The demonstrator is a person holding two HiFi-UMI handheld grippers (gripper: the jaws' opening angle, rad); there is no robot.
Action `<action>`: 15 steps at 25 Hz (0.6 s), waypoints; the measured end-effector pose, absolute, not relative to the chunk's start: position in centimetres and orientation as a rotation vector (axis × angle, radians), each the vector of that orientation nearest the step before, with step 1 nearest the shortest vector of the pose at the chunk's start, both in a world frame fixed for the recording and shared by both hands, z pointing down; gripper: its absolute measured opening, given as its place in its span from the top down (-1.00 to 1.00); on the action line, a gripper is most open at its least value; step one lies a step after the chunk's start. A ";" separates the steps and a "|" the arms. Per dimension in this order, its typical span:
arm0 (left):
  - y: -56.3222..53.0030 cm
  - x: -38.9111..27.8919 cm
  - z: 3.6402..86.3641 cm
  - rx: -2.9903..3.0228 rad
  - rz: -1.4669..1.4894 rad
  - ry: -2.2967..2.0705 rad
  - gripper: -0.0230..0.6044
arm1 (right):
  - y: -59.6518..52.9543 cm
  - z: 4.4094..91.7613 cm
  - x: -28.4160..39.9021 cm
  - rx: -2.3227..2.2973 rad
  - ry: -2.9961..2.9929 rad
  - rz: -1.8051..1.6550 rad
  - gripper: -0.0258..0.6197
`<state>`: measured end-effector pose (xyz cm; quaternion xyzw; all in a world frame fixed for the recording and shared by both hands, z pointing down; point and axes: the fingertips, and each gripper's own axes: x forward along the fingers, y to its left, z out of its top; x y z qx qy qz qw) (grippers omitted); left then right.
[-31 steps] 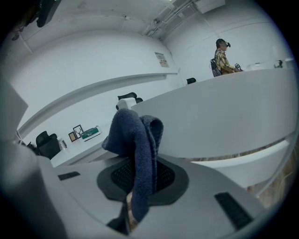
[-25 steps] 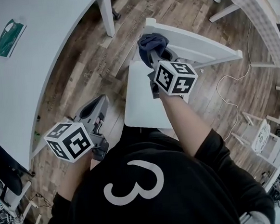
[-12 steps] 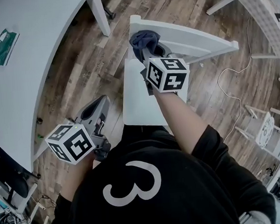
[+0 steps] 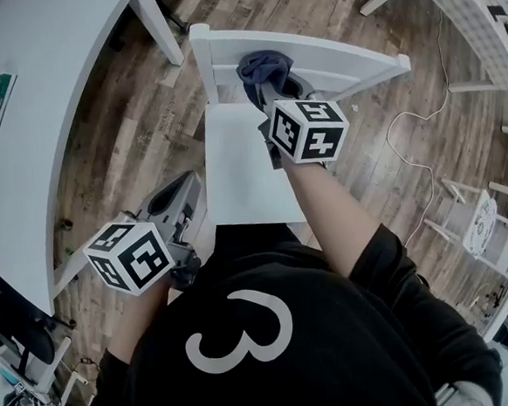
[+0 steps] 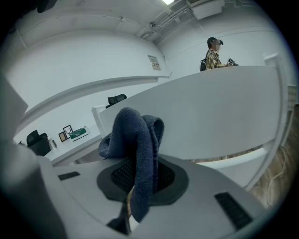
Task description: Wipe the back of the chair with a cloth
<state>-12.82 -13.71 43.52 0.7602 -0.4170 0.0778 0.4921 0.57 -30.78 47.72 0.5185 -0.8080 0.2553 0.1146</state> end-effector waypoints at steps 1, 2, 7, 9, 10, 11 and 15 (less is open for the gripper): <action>-13.7 -12.3 43.5 1.849 0.194 -1.006 0.88 | -30.7 47.8 1.3 1.526 -2.364 0.748 0.76; -13.7 -11.7 43.5 1.852 0.198 -1.001 0.88 | -30.6 47.8 2.1 1.533 -2.360 0.747 0.76; -13.5 -8.3 43.4 1.878 0.235 -0.967 0.88 | -30.3 48.0 6.3 1.582 -2.333 0.765 0.76; -13.3 -6.8 43.2 1.891 0.251 -0.952 0.88 | -30.1 48.0 7.9 1.600 -2.325 0.770 0.76; -13.3 -6.2 43.1 1.896 0.256 -0.947 0.88 | -30.0 48.0 8.8 1.609 -2.321 0.771 0.76; -13.3 -5.5 43.0 1.900 0.260 -0.944 0.89 | -30.0 48.0 9.7 1.619 -2.316 0.772 0.76; -13.2 -3.1 42.7 1.912 0.270 -0.939 0.88 | -29.7 48.0 13.6 1.657 -2.294 0.771 0.76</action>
